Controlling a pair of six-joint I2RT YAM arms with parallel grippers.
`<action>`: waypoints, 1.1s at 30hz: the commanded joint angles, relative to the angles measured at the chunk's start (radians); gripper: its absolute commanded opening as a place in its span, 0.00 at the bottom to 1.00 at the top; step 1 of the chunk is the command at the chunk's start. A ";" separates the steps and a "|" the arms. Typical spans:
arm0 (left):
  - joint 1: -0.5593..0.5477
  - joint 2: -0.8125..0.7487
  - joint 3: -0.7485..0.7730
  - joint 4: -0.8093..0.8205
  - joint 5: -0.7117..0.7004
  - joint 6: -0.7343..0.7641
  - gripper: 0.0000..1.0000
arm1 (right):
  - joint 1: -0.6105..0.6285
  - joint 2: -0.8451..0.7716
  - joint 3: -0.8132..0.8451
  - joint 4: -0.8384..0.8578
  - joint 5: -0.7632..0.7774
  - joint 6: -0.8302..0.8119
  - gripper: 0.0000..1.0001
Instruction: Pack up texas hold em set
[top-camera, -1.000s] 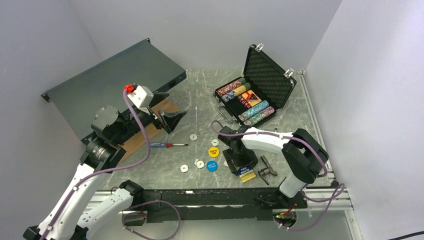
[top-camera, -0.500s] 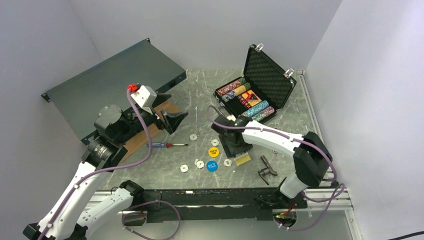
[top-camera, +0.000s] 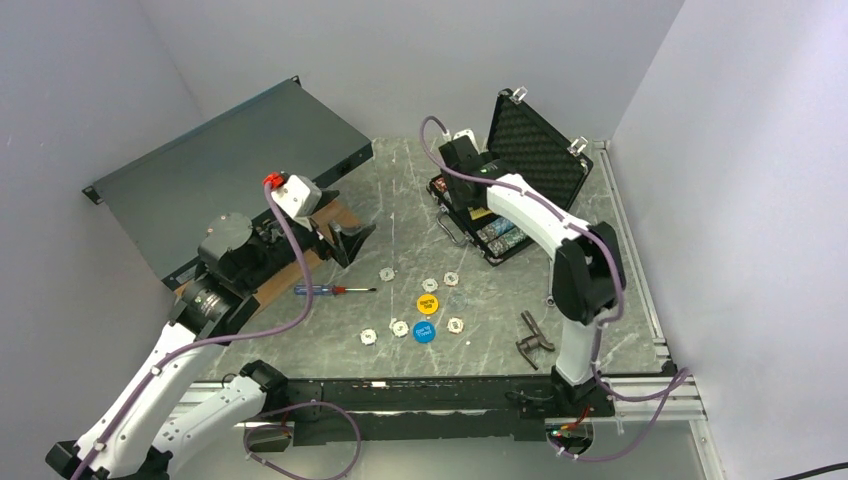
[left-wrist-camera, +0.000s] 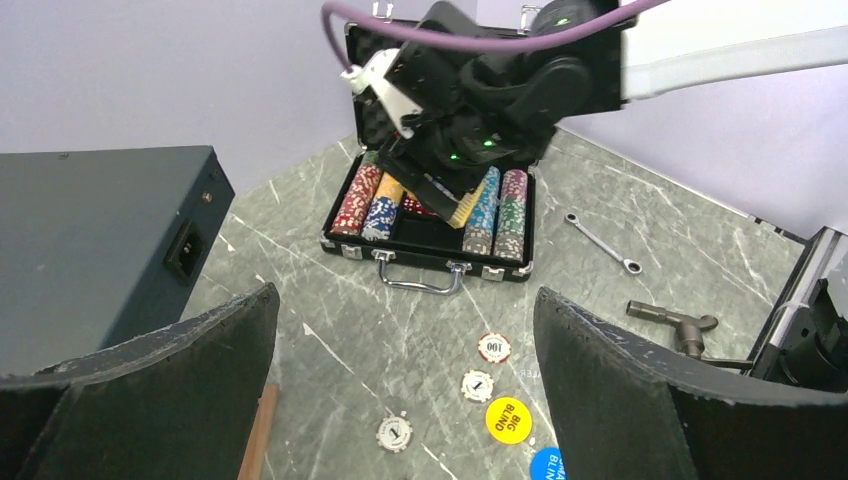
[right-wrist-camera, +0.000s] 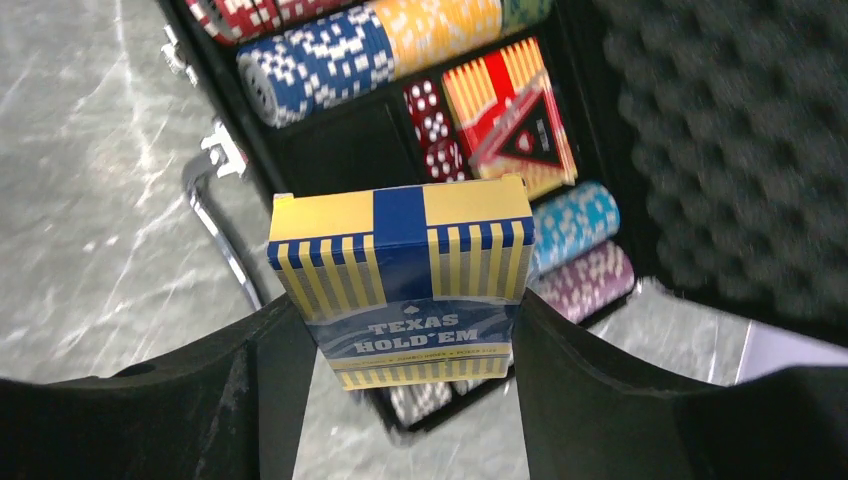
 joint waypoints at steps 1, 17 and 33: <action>-0.011 0.004 0.006 0.023 -0.021 0.024 0.99 | -0.055 0.116 0.112 0.129 -0.042 -0.176 0.03; -0.013 0.037 0.011 0.016 -0.010 0.059 0.99 | -0.146 0.255 0.196 0.134 -0.338 -0.310 0.10; -0.013 0.076 0.025 0.002 0.002 0.050 0.99 | -0.144 0.224 0.088 0.083 -0.376 -0.301 0.12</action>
